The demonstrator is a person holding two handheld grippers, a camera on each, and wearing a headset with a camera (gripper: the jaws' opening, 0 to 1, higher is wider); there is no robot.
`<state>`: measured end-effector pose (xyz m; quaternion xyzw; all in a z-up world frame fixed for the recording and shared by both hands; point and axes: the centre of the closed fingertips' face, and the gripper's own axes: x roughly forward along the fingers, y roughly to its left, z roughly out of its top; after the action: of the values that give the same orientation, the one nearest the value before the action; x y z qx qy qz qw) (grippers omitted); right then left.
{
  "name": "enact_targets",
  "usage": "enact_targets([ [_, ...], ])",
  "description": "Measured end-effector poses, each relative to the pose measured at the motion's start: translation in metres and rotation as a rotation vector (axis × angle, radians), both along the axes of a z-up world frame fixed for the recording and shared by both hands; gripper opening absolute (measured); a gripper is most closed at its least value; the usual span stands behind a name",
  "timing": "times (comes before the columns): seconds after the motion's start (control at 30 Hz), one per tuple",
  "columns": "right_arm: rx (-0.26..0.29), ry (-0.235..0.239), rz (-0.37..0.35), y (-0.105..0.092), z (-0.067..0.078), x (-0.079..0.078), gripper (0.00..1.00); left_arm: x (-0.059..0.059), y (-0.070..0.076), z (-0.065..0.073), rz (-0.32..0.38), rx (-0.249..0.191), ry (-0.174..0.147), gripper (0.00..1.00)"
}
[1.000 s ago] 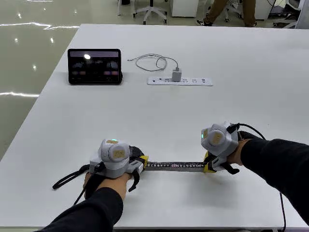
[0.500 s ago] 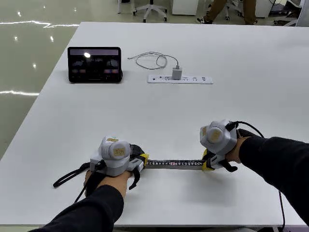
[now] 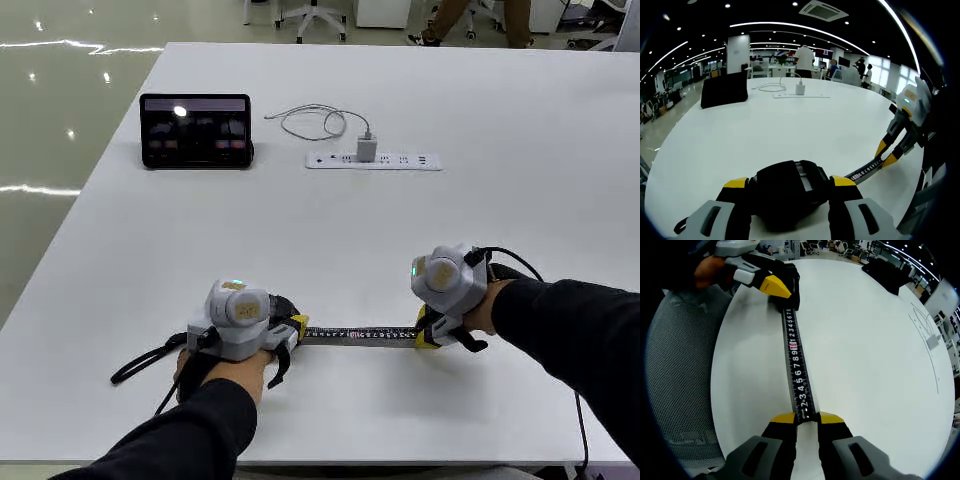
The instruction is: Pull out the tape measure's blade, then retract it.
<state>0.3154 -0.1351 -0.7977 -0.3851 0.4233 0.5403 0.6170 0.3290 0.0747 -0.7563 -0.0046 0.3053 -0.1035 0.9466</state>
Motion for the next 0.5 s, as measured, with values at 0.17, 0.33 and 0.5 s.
enact_targets([
  [0.17, 0.003, -0.002, -0.003, 0.0016, 0.0001, 0.0000, 0.11, -0.0002, 0.0002, 0.0001, 0.002, -0.003, 0.000, 0.58],
  [0.33, 0.001, -0.004, 0.003, 0.0035, 0.0002, -0.0012, 0.11, -0.0003, 0.0004, 0.0001, 0.001, -0.001, 0.001, 0.58],
  [0.5, 0.000, -0.004, 0.009, 0.0056, 0.0003, -0.0011, 0.11, -0.0002, 0.0006, 0.0001, 0.001, -0.001, 0.000, 0.58],
])
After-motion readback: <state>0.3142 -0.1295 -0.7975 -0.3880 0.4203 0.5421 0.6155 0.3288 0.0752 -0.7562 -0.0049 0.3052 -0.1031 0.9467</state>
